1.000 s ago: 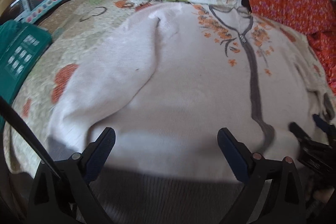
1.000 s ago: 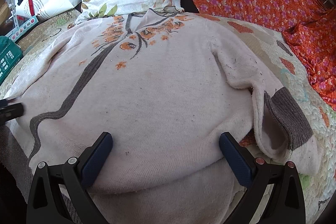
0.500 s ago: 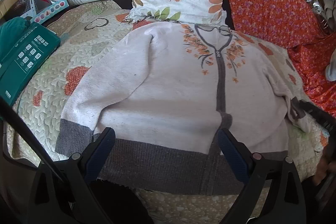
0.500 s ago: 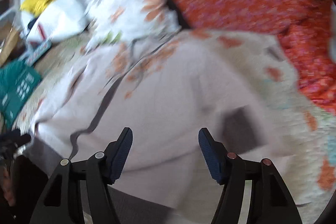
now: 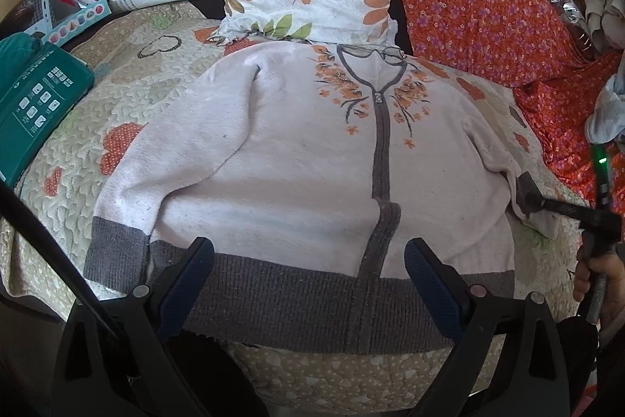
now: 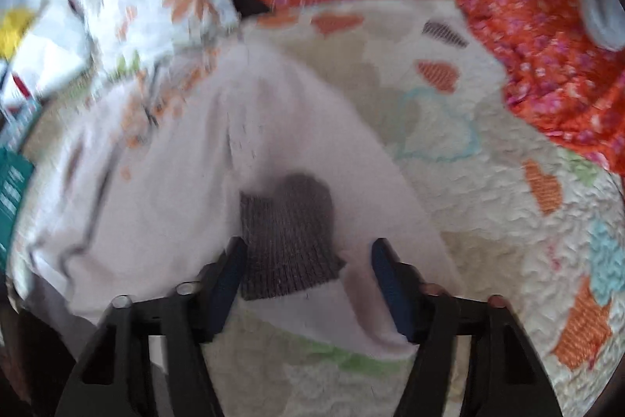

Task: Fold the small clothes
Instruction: 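Grasp the grey sleeve cuff with the right gripper and lift it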

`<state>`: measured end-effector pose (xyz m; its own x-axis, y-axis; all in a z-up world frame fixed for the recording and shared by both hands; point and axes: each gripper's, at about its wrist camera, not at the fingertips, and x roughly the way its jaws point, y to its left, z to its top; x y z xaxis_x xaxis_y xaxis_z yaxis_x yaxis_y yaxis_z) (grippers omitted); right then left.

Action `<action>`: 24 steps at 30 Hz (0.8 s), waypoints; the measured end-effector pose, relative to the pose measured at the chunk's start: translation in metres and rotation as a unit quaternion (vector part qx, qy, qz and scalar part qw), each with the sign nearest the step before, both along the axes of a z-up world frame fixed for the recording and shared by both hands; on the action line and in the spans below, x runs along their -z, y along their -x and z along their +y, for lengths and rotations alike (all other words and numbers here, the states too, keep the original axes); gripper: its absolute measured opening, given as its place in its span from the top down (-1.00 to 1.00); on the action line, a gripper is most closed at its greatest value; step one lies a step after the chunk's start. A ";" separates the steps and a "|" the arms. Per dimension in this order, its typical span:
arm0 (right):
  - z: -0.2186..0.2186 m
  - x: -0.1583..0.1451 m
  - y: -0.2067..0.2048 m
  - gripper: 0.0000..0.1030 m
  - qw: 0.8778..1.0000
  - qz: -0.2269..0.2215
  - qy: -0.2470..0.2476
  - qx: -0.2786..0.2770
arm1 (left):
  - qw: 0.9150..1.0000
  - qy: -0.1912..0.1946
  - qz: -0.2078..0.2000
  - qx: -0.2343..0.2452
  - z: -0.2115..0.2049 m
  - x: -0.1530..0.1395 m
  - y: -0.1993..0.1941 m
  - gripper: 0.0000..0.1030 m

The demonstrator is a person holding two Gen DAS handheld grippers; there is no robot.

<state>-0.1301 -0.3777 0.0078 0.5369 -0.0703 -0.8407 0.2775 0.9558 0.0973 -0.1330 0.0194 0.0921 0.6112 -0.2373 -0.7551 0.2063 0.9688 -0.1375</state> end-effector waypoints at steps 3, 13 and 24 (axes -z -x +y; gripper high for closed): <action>0.008 -0.024 0.025 0.84 0.999 -0.040 -0.021 -0.021 | 1.000 0.003 -0.007 -0.008 0.011 -0.003 0.001 -0.90; -0.017 -0.053 0.122 -0.15 0.994 -0.024 -0.092 -0.047 | 1.000 0.021 0.007 0.006 0.009 0.011 -0.006 -0.90; -0.040 -0.003 0.065 -0.18 0.993 -0.005 -0.109 0.047 | 1.000 0.011 0.006 0.021 -0.003 0.009 0.003 -0.90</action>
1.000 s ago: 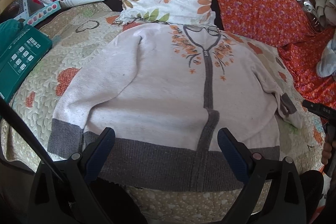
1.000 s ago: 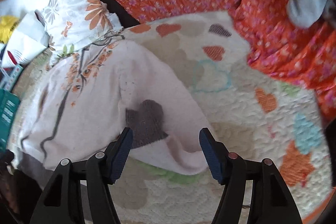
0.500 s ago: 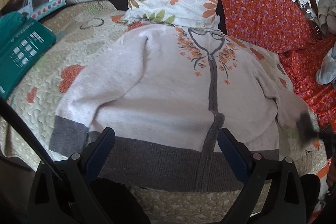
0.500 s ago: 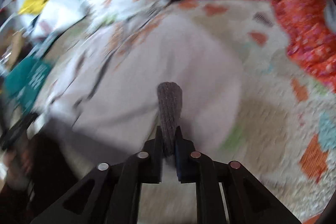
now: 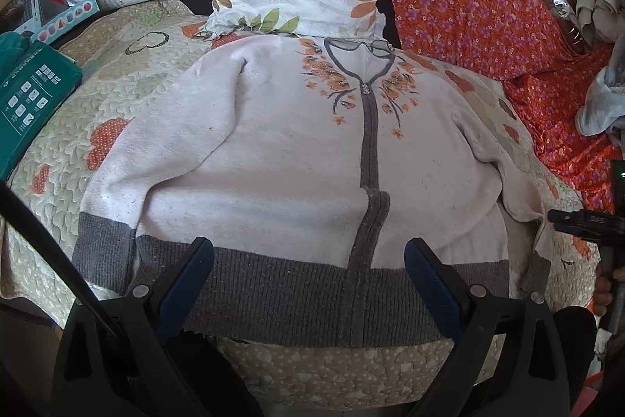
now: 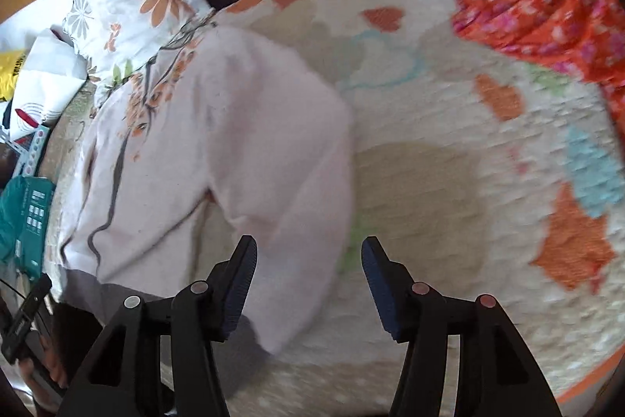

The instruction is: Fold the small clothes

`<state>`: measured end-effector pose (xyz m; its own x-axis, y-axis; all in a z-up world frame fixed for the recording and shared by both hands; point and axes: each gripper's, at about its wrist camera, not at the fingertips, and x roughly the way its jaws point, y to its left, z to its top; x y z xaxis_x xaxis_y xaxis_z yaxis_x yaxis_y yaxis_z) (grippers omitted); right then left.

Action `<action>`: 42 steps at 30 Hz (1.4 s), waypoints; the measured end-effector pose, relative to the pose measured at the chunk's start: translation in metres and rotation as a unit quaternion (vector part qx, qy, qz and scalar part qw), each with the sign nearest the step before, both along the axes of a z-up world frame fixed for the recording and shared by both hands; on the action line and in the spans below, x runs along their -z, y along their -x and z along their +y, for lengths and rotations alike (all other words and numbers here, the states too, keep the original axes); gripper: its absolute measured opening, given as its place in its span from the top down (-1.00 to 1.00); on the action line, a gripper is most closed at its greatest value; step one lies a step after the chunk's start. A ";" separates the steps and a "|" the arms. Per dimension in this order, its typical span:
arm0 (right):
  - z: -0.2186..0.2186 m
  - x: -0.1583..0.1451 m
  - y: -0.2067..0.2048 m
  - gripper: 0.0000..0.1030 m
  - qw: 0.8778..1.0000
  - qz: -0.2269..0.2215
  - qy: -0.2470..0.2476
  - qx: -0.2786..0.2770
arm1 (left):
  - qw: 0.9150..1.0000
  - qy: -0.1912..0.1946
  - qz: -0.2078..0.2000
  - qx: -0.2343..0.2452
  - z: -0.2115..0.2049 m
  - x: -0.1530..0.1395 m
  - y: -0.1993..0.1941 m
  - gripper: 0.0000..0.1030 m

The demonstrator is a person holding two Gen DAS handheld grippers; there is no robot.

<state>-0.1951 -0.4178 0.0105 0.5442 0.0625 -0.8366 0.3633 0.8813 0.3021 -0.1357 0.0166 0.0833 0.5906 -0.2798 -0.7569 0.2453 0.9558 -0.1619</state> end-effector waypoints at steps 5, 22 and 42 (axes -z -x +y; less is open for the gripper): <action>0.000 0.015 -0.021 0.87 0.998 0.041 0.037 0.020 | 1.000 0.003 0.007 -0.004 -0.002 0.003 -0.005 -0.90; -0.138 -0.041 -0.004 0.19 0.969 0.035 0.154 0.191 | 1.000 -0.012 0.005 -0.027 0.011 0.009 -0.018 -0.90; -0.159 -0.028 0.103 0.71 0.937 0.057 0.134 0.317 | 0.996 0.036 -0.007 -0.079 0.065 -0.019 -0.035 -0.90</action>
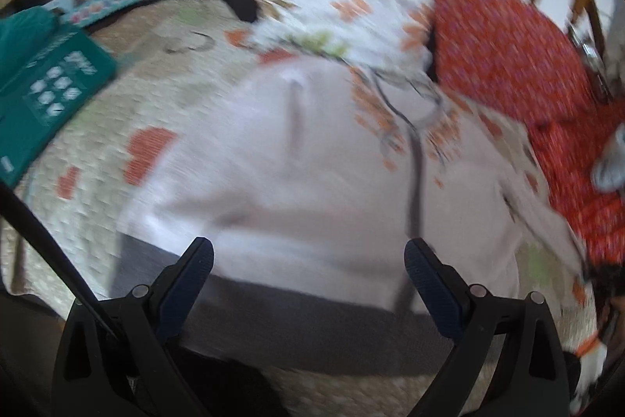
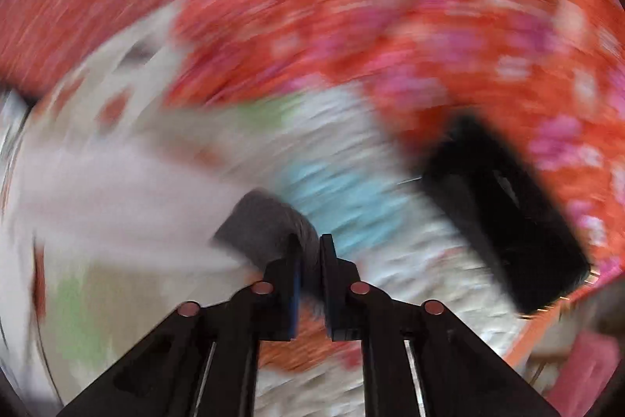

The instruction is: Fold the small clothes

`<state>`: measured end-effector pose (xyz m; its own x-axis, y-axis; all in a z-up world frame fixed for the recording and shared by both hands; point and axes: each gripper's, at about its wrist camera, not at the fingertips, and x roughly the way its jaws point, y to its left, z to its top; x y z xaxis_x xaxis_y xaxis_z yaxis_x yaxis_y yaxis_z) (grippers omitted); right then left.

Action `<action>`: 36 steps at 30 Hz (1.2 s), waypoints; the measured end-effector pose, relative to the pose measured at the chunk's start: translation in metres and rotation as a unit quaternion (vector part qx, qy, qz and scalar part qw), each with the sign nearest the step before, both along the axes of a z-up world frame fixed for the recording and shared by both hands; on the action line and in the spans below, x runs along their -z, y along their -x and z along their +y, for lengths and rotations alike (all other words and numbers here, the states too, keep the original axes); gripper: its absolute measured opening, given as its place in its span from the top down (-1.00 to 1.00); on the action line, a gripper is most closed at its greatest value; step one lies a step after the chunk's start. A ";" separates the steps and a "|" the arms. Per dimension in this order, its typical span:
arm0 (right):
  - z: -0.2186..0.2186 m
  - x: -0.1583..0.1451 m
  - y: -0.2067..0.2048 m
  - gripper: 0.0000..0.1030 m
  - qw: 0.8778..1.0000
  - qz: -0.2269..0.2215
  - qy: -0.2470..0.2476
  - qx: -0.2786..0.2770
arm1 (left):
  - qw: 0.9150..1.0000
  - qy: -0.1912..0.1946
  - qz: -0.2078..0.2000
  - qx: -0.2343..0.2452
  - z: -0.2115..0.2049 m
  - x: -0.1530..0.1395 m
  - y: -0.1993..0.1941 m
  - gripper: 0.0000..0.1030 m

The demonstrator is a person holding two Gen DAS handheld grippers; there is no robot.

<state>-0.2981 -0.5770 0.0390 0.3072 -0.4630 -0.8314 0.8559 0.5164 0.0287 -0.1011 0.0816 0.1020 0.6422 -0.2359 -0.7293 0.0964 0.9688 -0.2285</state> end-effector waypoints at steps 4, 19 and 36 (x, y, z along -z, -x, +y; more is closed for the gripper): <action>0.023 -0.023 0.014 0.08 0.999 -0.042 0.010 -0.022 | 0.998 -0.019 -0.004 -0.065 0.058 -0.002 -0.015 -0.90; 0.188 -0.028 -0.076 -0.08 0.969 -0.032 0.026 -0.245 | 0.995 0.010 0.086 -0.048 0.143 0.081 -0.077 -0.90; 0.262 0.006 -0.127 -0.08 0.959 0.003 -0.011 -0.283 | 0.975 -0.062 0.035 -0.212 0.254 0.020 -0.186 0.82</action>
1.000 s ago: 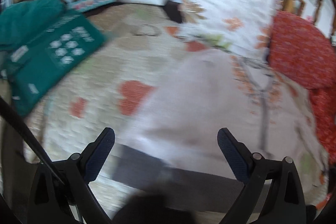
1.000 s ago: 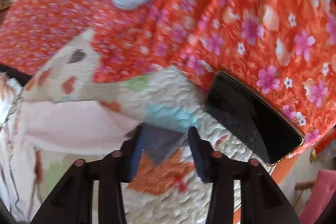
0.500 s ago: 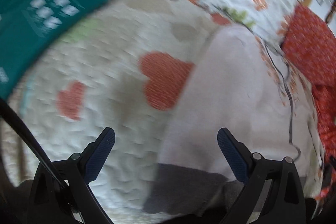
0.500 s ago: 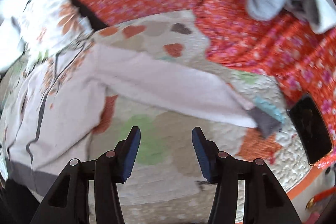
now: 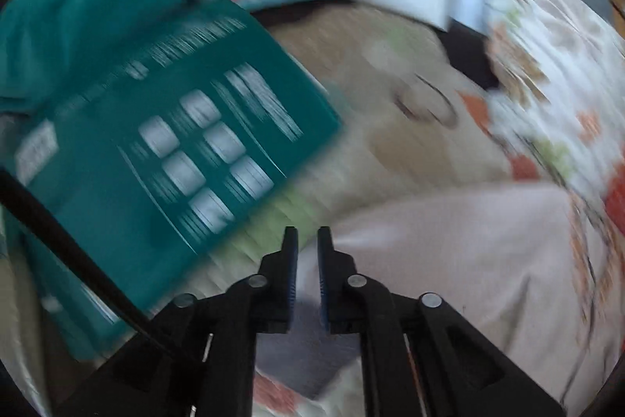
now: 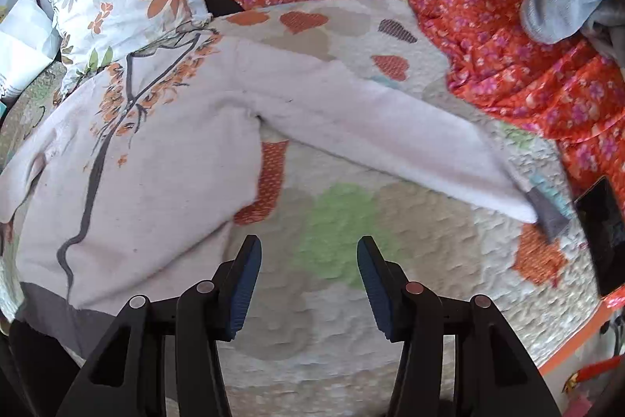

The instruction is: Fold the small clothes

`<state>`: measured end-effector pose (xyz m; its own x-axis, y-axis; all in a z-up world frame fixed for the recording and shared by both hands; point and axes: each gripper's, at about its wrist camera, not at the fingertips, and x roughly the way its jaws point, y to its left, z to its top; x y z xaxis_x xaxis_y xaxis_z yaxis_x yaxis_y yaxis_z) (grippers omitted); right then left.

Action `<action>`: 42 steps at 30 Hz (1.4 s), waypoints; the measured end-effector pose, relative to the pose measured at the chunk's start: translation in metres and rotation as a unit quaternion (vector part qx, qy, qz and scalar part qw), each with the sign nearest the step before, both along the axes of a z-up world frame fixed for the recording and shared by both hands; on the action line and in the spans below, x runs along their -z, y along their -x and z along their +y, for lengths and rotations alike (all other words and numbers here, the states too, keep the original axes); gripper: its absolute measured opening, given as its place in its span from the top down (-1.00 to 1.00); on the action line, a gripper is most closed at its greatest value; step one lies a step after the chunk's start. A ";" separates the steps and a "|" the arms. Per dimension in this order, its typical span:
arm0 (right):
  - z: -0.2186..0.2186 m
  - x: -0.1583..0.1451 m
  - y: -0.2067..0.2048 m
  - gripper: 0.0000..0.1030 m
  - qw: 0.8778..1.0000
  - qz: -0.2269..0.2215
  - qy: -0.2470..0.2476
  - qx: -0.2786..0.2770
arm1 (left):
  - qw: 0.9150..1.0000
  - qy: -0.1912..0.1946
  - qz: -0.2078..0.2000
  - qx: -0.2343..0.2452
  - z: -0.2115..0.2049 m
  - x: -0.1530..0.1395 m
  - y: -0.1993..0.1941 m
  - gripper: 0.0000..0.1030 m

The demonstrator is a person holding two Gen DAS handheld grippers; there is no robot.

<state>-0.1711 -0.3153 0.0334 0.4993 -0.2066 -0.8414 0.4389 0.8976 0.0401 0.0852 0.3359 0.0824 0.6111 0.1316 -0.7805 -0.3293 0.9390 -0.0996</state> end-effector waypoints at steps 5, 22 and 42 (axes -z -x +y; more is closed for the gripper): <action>0.010 0.018 -0.007 -0.08 0.999 0.012 -0.034 -0.013 | 0.995 0.077 -0.009 0.056 -0.010 0.003 0.024 -0.06; 0.011 0.064 0.013 -0.17 0.980 -0.046 -0.187 -0.039 | 0.957 0.137 0.131 0.218 -0.151 0.081 0.080 -0.30; 0.074 0.079 0.021 0.73 0.969 -0.058 -0.222 -0.091 | 0.951 0.099 0.108 0.272 -0.209 0.096 0.154 0.81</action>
<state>-0.1925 -0.2409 -0.0453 0.5908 0.2633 -0.7627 0.2445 0.8424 0.4802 -0.0684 0.1273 -0.0131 0.3698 -0.3206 -0.8720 0.1676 0.9462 -0.2769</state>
